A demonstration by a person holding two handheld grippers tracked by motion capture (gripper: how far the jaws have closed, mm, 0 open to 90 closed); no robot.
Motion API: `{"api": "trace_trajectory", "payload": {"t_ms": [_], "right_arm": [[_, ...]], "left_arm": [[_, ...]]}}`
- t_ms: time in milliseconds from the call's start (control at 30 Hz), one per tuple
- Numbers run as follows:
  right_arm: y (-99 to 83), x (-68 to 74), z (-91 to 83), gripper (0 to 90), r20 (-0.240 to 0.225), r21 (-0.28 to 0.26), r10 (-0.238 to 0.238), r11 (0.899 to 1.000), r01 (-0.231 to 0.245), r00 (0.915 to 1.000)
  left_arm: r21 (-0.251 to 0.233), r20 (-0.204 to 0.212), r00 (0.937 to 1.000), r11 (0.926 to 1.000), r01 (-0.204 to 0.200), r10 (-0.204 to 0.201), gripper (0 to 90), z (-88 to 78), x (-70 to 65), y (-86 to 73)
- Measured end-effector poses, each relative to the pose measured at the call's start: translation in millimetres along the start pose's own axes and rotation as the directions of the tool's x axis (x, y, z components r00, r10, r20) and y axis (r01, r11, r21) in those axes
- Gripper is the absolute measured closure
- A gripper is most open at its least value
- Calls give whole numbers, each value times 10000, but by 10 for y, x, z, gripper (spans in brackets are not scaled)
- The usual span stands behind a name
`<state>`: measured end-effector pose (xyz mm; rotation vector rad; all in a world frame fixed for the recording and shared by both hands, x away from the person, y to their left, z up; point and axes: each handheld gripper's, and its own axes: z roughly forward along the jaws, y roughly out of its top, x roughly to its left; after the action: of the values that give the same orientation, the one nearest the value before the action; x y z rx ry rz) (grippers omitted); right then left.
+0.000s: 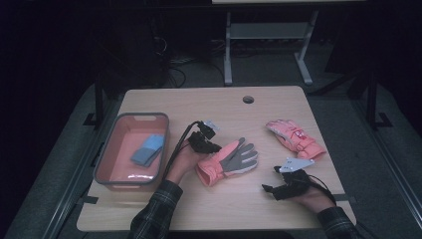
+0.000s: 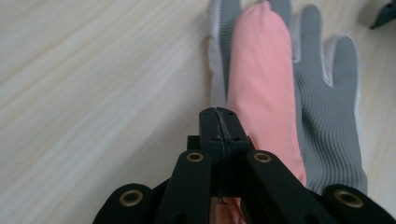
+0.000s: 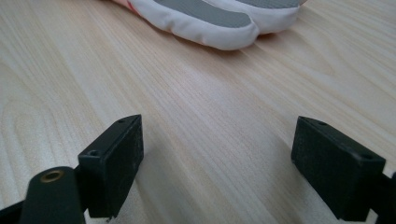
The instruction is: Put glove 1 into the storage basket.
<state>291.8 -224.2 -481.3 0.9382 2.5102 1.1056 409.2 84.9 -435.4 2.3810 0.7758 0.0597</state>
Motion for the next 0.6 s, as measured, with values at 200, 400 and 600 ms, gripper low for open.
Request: {"api": "trace_trajectory", "payload": {"t_ms": [200, 400, 600], "right_arm": [[0, 0, 0, 164, -1, 3, 1, 10000, -1, 10000], [0, 0, 0, 164, 2, 3, 2, 10000, -2, 10000], [0, 1, 0, 164, 4, 8, 10, 10000, -10, 10000]], "left_arm": [[-105, 312, 9995, 9999, -10, 13, 899, -30, -144, -71], [173, 476, 9983, 9993, -342, 334, 898, -92, -255, -135], [225, 786, 9949, 9977, -647, 627, 898, -187, -391, -281]]}}
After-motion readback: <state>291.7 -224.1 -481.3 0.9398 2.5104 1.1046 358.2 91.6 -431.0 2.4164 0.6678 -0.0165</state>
